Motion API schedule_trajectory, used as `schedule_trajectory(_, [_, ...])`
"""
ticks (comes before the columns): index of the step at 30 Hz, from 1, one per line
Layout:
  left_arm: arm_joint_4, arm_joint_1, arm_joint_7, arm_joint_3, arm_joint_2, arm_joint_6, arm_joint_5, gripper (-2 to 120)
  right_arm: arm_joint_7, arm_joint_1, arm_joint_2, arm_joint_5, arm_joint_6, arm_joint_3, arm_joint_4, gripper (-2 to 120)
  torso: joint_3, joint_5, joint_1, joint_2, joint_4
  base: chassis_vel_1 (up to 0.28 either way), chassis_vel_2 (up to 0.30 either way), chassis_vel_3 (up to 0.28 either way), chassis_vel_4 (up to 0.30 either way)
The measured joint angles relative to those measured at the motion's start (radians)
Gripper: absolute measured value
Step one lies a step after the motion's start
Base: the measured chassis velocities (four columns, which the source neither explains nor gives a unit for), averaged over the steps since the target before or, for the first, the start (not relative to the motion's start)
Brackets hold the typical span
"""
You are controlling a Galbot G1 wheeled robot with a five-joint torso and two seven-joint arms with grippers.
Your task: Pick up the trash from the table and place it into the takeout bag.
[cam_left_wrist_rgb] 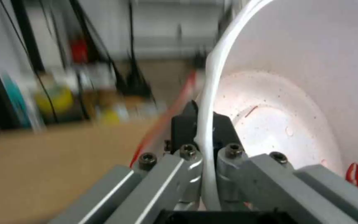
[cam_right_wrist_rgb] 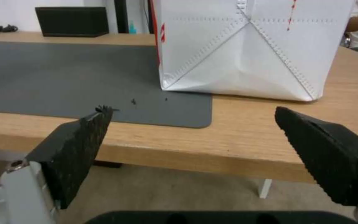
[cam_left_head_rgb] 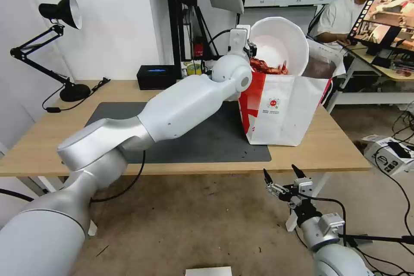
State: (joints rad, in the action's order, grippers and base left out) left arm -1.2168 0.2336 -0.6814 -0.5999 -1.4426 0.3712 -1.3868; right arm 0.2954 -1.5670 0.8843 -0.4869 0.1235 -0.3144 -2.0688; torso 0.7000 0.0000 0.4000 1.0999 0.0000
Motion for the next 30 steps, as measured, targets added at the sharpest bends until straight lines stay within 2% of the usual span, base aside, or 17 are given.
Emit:
schedule_trajectory(1, [-0.01,0.006,-0.023,0.016,0.004,0.071,-0.093,0,0.0,0.0,0.0,0.0,0.0,0.0,0.0,100,0.0,0.0,0.0,0.0,0.0001,0.0,0.0,0.0,0.0])
schedule_trajectory(2, [-0.01,0.006,-0.023,0.016,0.004,0.071,-0.093,0,0.0,0.0,0.0,0.0,0.0,0.0,0.0,100,0.0,0.0,0.0,0.0,0.0001,0.0,0.0,0.0,0.0])
schedule_trajectory(4, [-0.011,0.015,-0.089,0.039,0.003,0.18,-0.219,0,0.0,0.0,0.0,0.0,0.0,0.0,0.0,100,0.0,0.0,0.0,0.0,0.0,0.0,0.0,0.0,0.0])
schedule_trajectory(5, [-0.011,0.015,-0.089,0.039,0.003,0.18,-0.219,0,0.0,0.0,0.0,0.0,0.0,0.0,0.0,100,0.0,0.0,0.0,0.0,0.0,0.0,0.0,0.0,0.0])
schedule_trajectory(6, [-0.007,0.019,-0.138,0.057,0.002,0.256,-0.298,0,0.0,0.0,0.0,0.0,0.0,0.0,0.0,100,0.0,0.0,0.0,0.0,0.0,0.0,0.0,0.0,0.0])
schedule_trajectory(8, [-0.002,0.023,-0.183,0.073,-0.003,0.313,-0.356,4,0.0,0.0,0.0,0.0,0.0,0.0,0.0,100,0.0,-0.0001,0.0,0.0,0.0002,0.0,0.0,0.0,0.0])
schedule_trajectory(9, [-0.002,0.023,-0.183,0.073,-0.003,0.313,-0.356,4,0.0,0.0,0.0,0.0,0.0,0.0,0.0,100,0.0,-0.0001,0.0,0.0,0.0002,0.0,0.0,0.0,0.0])
schedule_trajectory(15, [0.018,0.04,-0.21,0.103,-0.028,0.357,-0.386,28,0.0,0.0,0.0,0.0,0.0,0.0,0.0,100,0.0,0.0,0.0,0.0,-0.0001,0.0,0.0,0.0,0.0])
schedule_trajectory(17, [0.021,0.042,-0.21,0.11,-0.031,0.358,-0.387,31,0.0,0.0,0.0,0.0,0.0,0.0,0.0,100,0.0,0.0,0.0,0.0,-0.0001,0.0,0.0,0.0,0.0])
schedule_trajectory(19, [0.032,0.056,-0.206,0.134,-0.037,0.361,-0.388,43,0.0,0.0,0.0,0.0,0.0,0.0,0.0,100,0.0,0.0,0.0,0.0,-0.0001,0.0,0.0,0.0,0.0])
schedule_trajectory(22, [0.031,0.063,-0.202,0.149,-0.036,0.36,-0.387,50,0.0,0.0,0.0,0.0,0.0,0.0,0.0,100,0.0,0.0,0.0,0.0,-0.0001,0.0,0.0,0.0,0.0])
schedule_trajectory(23, [0.011,0.069,-0.193,0.162,-0.017,0.352,-0.381,59,0.0,0.0,0.0,0.0,0.0,0.0,0.0,100,0.0,0.0001,0.0,0.0,-0.0003,0.0,0.0,0.0,0.0])
schedule_trajectory(25, [0.003,0.07,-0.191,0.163,-0.01,0.35,-0.376,60,0.0,0.0,0.0,0.0,0.0,0.0,0.0,100,0.0,0.0001,0.0,0.0,-0.0003,0.0,0.0,0.0,0.0])
schedule_trajectory(27, [-0.089,0.068,-0.179,0.146,0.079,0.33,-0.308,72,0.0,0.0,0.0,0.0,0.0,0.0,0.0,100,0.0,0.0,0.0,0.0,-0.0004,0.0,0.0,0.0,0.0])
schedule_trajectory(28, [-0.089,0.068,-0.179,0.146,0.079,0.33,-0.308,72,0.0,0.0,0.0,0.0,0.0,0.0,0.0,100,0.0,0.0,0.0,0.0,-0.0004,0.0,0.0,0.0,0.0])
schedule_trajectory(30, [-0.211,0.032,-0.172,0.134,0.186,0.321,-0.271,83,0.0,0.0,0.0,0.0,0.0,0.0,0.0,100,0.0,-0.0002,0.0,0.0,0.0006,0.0,0.0,0.0,0.0])
